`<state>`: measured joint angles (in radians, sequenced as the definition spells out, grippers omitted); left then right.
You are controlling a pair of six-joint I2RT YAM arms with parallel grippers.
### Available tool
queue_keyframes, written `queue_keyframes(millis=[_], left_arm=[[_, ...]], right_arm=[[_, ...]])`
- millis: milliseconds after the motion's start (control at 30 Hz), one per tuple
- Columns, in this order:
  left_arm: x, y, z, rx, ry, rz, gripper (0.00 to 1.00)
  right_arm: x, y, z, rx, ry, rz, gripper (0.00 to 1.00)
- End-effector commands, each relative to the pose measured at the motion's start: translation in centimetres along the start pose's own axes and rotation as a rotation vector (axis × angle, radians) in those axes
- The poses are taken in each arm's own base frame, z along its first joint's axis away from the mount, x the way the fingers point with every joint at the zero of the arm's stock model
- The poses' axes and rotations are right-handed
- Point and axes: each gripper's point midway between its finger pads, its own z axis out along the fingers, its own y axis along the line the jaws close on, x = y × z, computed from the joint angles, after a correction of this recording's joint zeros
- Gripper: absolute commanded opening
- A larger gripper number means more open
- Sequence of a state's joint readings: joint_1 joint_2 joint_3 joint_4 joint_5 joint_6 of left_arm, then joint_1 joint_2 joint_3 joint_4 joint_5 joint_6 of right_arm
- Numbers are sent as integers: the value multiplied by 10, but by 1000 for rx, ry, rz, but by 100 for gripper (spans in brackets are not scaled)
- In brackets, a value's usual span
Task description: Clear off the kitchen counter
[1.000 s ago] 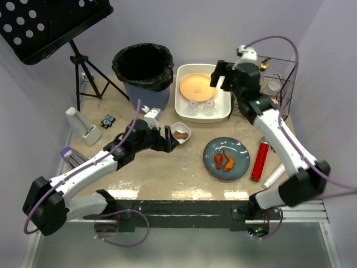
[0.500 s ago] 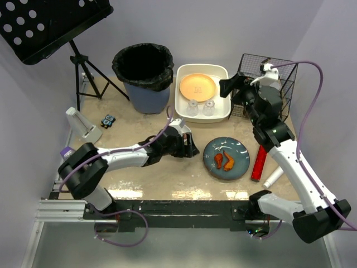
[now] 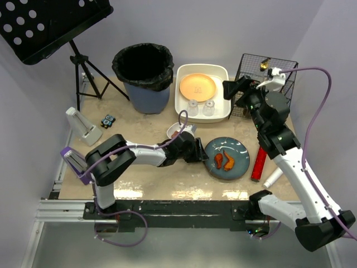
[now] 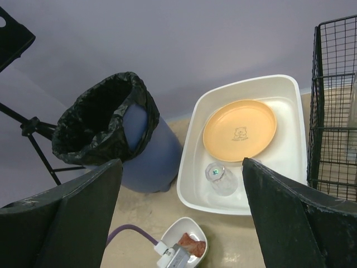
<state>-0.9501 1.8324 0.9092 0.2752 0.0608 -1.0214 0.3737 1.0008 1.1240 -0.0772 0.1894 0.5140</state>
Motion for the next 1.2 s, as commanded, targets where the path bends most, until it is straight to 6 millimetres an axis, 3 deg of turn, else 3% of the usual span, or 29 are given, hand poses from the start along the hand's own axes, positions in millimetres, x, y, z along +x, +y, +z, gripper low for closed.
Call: queue_keyframes(millis=[0,300,367,433,533,733,967,1133,1167], left_arm=[[-13,-14,14,20,-42,-67,48],[2,-5,37,17,15,-117,45],[4,-3,40,16,22,-118,35],[5,-2,41,16,26,-113,17],[5,-3,37,26,22,-102,0],[-3,-11,16,88,-13,-73,0],[-12,-14,-30,209,-48,-52,0],[-11,-1,-62,255,-70,-41,0],[-6,8,-68,245,-72,-45,0]], right_arm=[[-8,5,-5,-24,-23,27,93],[-8,5,-10,-26,-21,26,93],[-7,4,-10,-24,-18,22,93],[-7,4,-11,-22,-20,20,93],[-7,3,-11,-20,-23,21,93],[-1,3,-7,-27,-7,20,93],[3,4,-4,-37,2,19,93],[13,5,1,-57,26,22,94],[17,5,3,-60,34,26,94]])
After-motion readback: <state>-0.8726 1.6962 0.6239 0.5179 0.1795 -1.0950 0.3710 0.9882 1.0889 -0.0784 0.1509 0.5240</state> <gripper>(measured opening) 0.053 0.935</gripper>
